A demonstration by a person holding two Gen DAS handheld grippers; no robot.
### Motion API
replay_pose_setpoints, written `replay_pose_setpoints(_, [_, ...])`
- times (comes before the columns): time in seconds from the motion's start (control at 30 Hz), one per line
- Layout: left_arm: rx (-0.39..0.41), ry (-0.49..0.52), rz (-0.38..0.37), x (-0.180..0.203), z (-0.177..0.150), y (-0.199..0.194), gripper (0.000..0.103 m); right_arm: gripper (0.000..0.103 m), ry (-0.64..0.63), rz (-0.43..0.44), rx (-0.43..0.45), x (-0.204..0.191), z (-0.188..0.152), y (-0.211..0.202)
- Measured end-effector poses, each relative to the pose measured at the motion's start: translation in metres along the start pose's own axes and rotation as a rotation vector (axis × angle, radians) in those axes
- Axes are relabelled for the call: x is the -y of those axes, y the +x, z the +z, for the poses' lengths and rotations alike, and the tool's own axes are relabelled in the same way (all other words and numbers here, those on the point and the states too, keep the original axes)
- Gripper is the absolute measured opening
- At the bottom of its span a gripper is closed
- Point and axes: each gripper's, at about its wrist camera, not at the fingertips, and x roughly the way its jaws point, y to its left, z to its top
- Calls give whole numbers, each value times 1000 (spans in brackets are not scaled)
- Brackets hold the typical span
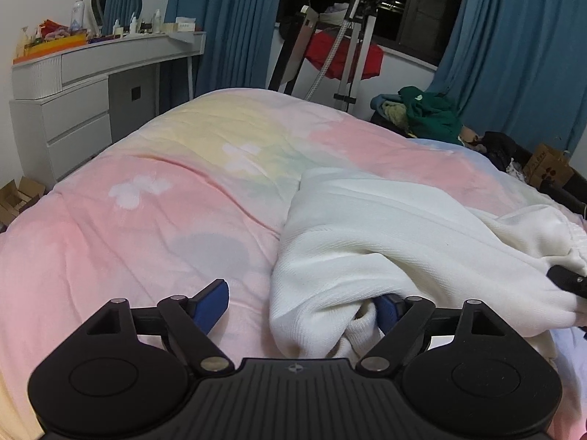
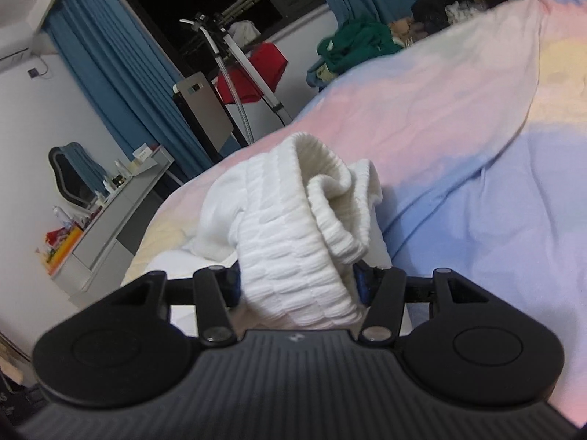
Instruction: Fold clothes
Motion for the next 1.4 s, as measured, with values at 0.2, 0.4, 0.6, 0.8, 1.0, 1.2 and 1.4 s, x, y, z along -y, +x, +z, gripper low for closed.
replay_pose_setpoints(0.2, [-10,-8,-7,-3,0,1,83,56,-53,-35,-2,-1,-6,0])
replay_pose_setpoints(0.4, [-17,-5,-2,-3,0,2,83,89,36,-86,-60,18,-13,12])
replay_pose_setpoints(0.6, [-34,-26,-7,-6,3,4,83,103,239,17,-182,51,-22,38])
replay_pose_setpoints(0.8, [-40,-50,0,-8,4,5,83,103,307,144,-184,52,-20,39])
replay_pose_setpoints(1.0, [-53,-81,0,-12,5,8,83,103,308,203,-158,48,-19,32])
replay_pose_setpoints(1.2, [-81,-81,-22,-12,6,7,83,91,198,89,-230,38,-26,44])
replay_pose_setpoints(1.4, [-99,-201,-155,-31,5,-14,84,69,181,57,-203,35,-21,30])
